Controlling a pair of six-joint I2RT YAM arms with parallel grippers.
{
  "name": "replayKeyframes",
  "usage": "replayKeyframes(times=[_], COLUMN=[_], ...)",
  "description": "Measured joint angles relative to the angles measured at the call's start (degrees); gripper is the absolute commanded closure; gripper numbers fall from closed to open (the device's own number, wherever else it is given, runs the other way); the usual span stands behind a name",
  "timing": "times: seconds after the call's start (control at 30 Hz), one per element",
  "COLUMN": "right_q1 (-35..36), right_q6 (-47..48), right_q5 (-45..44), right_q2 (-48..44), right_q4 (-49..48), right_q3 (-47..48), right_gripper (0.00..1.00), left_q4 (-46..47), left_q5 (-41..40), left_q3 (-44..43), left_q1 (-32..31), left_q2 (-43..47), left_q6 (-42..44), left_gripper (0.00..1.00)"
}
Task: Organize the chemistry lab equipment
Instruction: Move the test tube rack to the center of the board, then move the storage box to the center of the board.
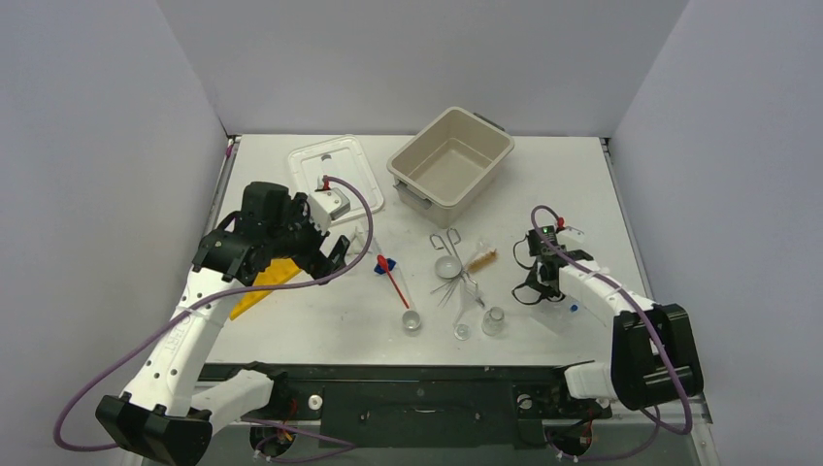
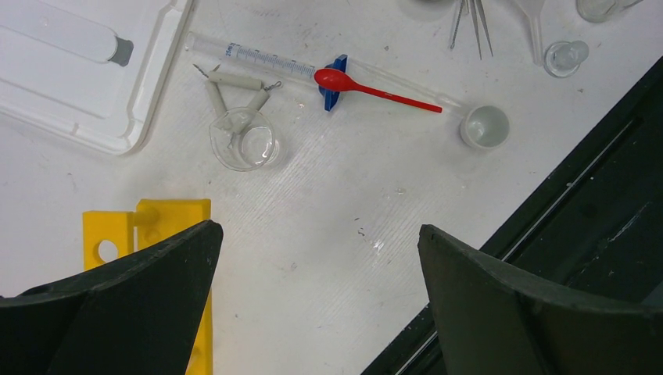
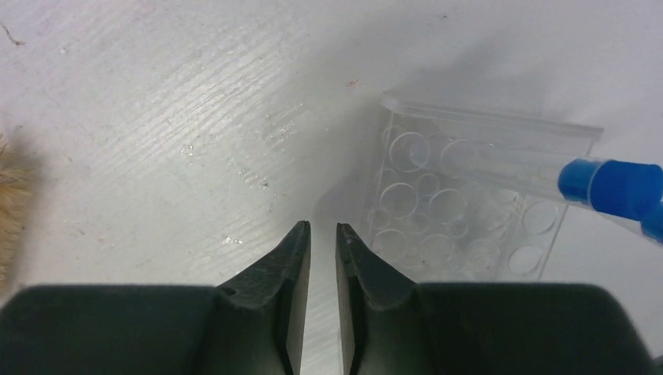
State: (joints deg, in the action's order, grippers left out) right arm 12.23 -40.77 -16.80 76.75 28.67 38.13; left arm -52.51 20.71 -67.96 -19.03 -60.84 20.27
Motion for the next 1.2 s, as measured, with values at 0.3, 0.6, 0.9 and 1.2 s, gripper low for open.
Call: replayKeyframes(times=[0.3,0.6,0.9,1.2], right_q1=[7.3,7.0,9.1,8.7], right_q6=[-2.2,-8.5,-4.2,-1.5], right_q5=[1.1,2.3,-0.6,-0.7], right_q2=[-3.9,-14.5,4.2,26.7], right_q4=[2.2,6.2,3.9,1.0], right_q3=[-1.2,-3.5,34.9,51.7], right_gripper=[0.75,0.69,0.59,0.59], left_q4=[0.0,0.1,0.6,0.5], left_q5=[-0.4,-0.3,0.8,0.5], left_q3=[0.0,0.0,0.1,1.2], left_q1=[0.0,0.0,0.0,0.0], left_q2=[0.0,-0.3,-4.6,-4.7], left_q6=[0.7,0.2,-4.7,-5.1], left_gripper=[0.03,0.03,0.03,0.03])
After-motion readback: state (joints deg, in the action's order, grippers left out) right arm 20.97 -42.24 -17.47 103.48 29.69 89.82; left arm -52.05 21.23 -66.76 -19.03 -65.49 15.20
